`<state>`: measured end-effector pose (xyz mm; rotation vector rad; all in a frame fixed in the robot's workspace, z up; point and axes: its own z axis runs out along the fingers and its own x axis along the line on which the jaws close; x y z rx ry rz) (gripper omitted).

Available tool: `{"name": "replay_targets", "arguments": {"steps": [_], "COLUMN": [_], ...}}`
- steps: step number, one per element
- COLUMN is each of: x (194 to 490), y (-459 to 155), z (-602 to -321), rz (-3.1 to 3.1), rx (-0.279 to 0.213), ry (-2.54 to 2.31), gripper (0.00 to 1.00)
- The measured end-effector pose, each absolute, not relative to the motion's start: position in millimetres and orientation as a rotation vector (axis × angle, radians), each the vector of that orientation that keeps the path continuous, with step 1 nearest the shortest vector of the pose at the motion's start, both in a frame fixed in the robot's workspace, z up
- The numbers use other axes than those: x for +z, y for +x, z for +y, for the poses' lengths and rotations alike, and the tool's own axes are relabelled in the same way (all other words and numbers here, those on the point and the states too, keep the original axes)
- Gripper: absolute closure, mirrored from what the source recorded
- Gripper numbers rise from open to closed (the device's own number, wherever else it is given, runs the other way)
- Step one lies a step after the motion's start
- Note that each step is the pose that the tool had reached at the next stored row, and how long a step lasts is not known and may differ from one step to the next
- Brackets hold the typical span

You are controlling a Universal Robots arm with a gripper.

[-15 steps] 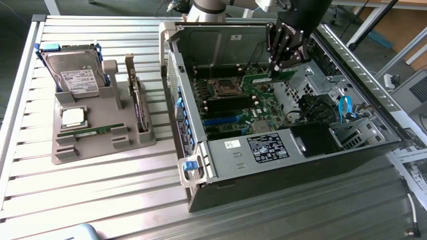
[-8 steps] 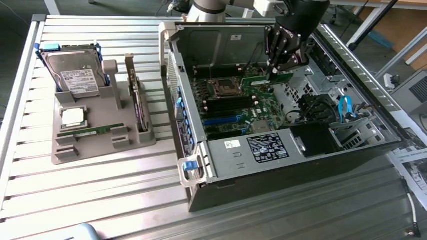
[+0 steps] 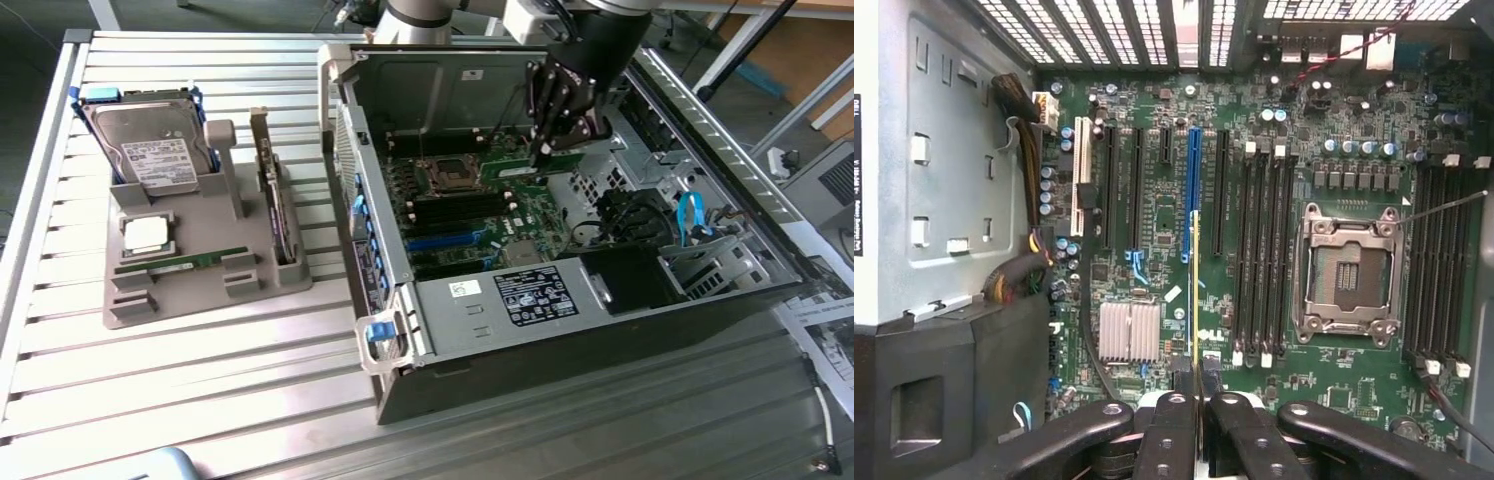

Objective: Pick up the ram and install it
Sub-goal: 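Insert the ram into the slot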

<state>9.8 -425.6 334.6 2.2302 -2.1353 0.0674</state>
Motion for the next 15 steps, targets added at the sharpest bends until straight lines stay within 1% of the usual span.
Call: {"name": "replay_targets", "arguments": {"steps": [10,13,15], "x": [327.4,326.6,326.2], "y": [4.3,1.0,-1.9], "z": [-424.6,-424.6,-424.6], "rz": [-2.144,-2.158,-2.173], "rx": [0.062,0.042,0.017], "ry": [2.227,2.232,2.24], "gripper": [0.88,0.88,0.88]}}
